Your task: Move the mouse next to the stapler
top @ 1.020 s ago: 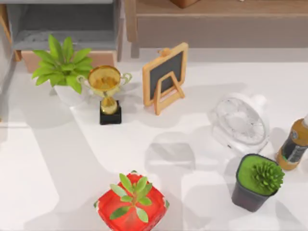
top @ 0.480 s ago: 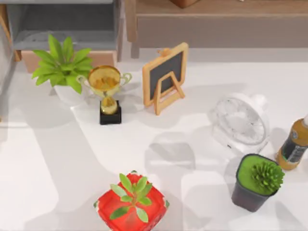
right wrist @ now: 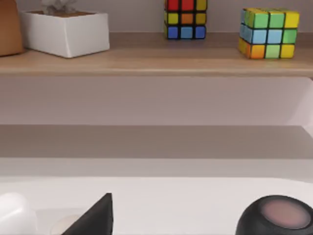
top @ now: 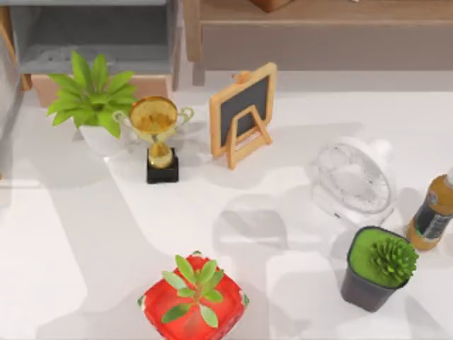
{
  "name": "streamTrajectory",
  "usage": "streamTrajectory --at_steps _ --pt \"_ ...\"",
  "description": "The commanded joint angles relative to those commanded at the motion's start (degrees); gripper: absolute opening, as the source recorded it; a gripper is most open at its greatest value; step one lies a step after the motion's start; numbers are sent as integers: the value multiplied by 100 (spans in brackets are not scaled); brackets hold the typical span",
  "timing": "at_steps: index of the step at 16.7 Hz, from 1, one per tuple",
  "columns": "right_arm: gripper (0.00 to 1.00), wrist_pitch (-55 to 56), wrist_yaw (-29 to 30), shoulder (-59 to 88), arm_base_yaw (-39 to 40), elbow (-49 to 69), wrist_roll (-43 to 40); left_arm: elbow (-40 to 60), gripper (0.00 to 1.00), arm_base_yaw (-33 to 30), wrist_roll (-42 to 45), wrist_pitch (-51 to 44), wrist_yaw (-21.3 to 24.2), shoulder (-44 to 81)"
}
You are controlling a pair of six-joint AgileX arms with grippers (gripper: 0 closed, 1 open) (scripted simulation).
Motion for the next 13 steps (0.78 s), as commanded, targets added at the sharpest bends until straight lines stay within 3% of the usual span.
streamTrajectory --at_steps 7,13 --pt "100 0 0 0 0 0 0 9 0 44 48 -39 18 -134" --pt "100 0 0 0 0 0 0 -612 0 126 507 6 134 -1222"
